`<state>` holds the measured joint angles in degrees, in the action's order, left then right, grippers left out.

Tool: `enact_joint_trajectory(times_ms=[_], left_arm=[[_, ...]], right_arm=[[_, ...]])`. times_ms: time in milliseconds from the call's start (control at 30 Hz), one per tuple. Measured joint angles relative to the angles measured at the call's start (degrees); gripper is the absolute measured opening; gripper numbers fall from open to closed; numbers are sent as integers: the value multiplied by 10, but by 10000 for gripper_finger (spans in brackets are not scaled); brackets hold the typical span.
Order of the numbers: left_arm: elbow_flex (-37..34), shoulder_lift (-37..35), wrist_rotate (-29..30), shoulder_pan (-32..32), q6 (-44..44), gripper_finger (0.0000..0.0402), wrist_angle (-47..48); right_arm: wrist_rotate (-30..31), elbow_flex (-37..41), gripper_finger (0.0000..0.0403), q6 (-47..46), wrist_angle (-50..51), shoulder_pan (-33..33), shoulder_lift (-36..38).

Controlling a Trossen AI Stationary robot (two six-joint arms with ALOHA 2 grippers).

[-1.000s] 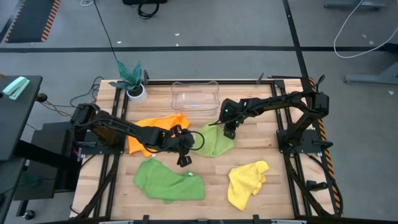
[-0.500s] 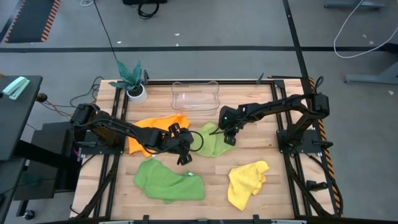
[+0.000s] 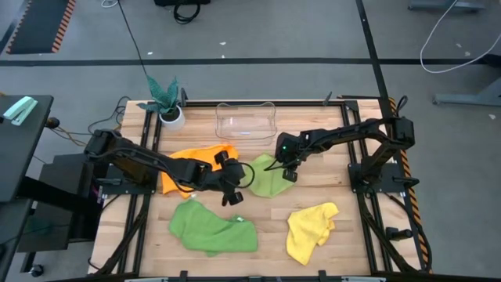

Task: Fold microfiber towels
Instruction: Fold the light green microfiber cloth

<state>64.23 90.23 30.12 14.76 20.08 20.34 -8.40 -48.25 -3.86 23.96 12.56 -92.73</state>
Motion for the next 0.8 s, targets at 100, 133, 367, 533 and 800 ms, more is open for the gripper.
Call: enact_joint_trajectory(times_ms=[100,133,367,533,800], left_arm=[[0,-27,11,-1,-16,1,-6],[0,-36,12,-2,-20,1,-8],[0,-100,12,-5,-62,1,-9],[1,-138,-34,-5,-98,1,-31],[94,-143,-94,-4,-131,1,17]], right_arm=[[1,0,9,8,0,10,2],[0,0,9,11,0,13,5],[1,0,6,58,-18,28,67],[-9,0,14,71,-87,27,116],[-87,0,25,81,-128,26,127]])
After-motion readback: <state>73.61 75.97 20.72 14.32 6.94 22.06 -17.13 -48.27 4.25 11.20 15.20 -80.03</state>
